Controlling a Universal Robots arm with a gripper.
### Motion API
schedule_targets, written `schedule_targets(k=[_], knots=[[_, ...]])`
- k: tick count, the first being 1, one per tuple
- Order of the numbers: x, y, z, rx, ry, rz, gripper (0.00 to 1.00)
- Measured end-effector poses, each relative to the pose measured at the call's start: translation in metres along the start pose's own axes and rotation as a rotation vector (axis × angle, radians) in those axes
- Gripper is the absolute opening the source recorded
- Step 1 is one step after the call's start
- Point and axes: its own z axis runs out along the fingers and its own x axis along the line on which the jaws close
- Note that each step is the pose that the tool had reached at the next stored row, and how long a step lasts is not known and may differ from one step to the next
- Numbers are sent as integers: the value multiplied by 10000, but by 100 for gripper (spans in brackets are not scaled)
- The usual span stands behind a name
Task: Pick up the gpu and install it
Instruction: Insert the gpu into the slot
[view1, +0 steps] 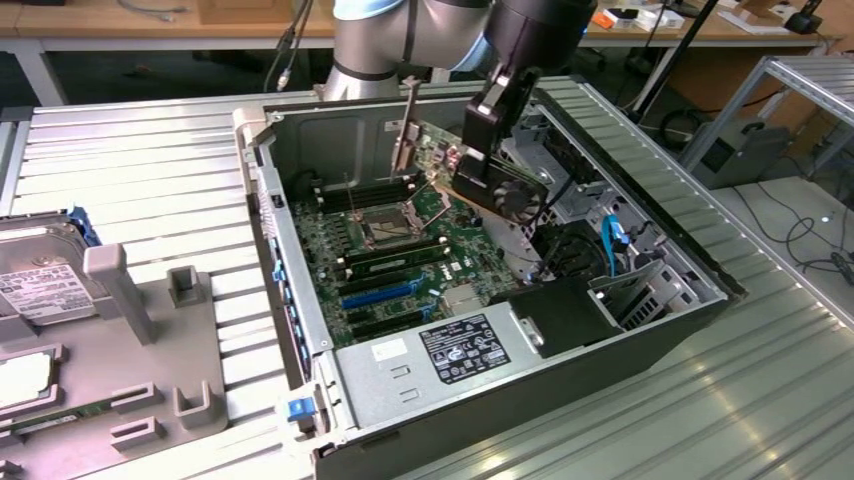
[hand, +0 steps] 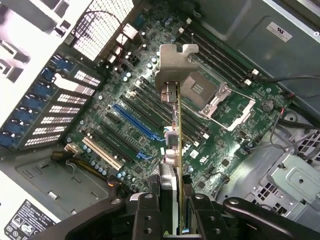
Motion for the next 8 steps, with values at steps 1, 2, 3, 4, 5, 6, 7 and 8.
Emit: schedule_targets(k=[1, 2, 3, 4, 5, 6, 7, 8], knots=[[0, 0, 0, 6, 4, -85, 27], [0, 0, 0, 17, 8, -223, 27], [0, 0, 0, 22, 12, -292, 27], [0, 0, 0, 29, 15, -378, 27], [0, 0, 0, 39, 21, -514, 27], [0, 0, 1, 49, 26, -644, 27], [0, 0, 1, 57, 30, -760, 27], [0, 0, 1, 63, 33, -839, 27]])
